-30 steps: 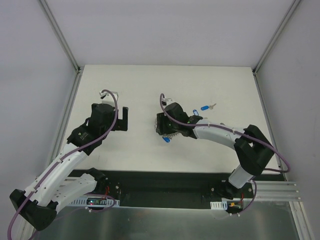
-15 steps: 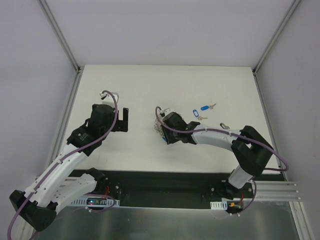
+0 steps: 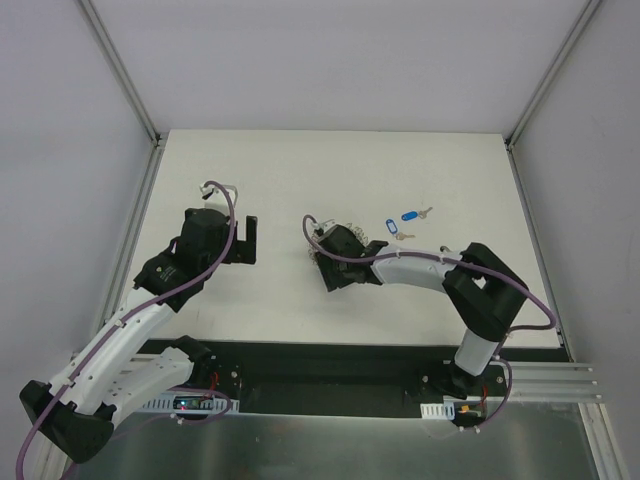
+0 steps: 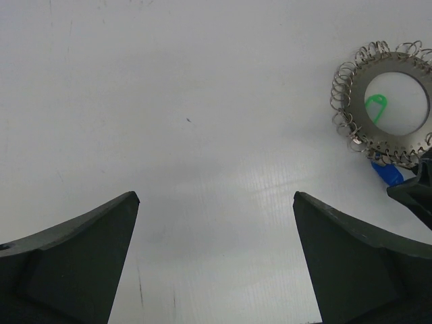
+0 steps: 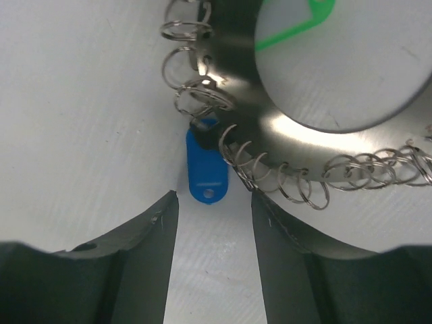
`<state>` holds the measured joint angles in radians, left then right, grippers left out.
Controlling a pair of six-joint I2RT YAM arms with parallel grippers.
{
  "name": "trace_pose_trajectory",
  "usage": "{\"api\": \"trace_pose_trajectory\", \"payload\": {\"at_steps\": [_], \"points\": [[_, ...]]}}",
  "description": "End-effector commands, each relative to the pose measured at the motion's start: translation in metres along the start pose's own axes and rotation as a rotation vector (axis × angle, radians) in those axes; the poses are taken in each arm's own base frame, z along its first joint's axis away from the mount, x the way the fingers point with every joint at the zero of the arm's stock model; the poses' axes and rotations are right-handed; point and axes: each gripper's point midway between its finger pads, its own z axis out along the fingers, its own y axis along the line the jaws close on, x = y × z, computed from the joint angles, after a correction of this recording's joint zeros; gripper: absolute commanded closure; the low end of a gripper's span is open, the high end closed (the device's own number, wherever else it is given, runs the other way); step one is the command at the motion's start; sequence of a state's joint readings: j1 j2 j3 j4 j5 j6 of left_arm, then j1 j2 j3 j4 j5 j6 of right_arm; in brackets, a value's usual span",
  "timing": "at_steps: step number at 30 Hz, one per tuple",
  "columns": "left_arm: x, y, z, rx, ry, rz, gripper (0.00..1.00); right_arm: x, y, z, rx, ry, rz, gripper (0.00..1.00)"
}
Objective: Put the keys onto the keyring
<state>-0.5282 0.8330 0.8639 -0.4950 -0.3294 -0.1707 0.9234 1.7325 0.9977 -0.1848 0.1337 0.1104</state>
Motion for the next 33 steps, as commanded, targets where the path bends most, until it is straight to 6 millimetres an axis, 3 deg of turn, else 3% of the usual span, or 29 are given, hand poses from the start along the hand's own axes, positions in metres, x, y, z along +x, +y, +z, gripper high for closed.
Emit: {"api": "trace_pose_trajectory", "payload": {"at_steps": [1, 5, 9, 13, 20, 24, 33], "points": [[-0.003, 0.000, 0.000, 0.009, -0.019, -0.009, 0.01, -0.013, 0.035, 0.007, -0.099, -0.004, -0.057, 0.50], [-0.004, 0.001, -0.001, 0.006, -0.024, -0.010, 0.01, -0.021, 0.078, 0.002, -0.248, -0.014, -0.126, 0.49], [-0.006, 0.002, -0.003, 0.000, -0.036, -0.017, 0.01, -0.035, 0.092, -0.006, -0.315, -0.059, -0.166, 0.49], [-0.006, 0.004, -0.003, -0.006, -0.041, -0.017, 0.01, -0.044, 0.058, -0.014, -0.161, -0.114, -0.233, 0.53], [-0.009, 0.004, -0.005, -0.004, -0.053, -0.021, 0.01, -0.040, 0.006, -0.026, 0.083, -0.100, -0.338, 0.62], [-0.008, 0.003, -0.004, -0.001, -0.051, -0.020, 0.01, -0.042, -0.009, -0.023, 0.167, -0.085, -0.391, 0.63], [-0.007, 0.003, -0.003, 0.001, -0.047, -0.014, 0.01, -0.044, -0.011, -0.005, 0.193, -0.063, -0.471, 0.65]]}}
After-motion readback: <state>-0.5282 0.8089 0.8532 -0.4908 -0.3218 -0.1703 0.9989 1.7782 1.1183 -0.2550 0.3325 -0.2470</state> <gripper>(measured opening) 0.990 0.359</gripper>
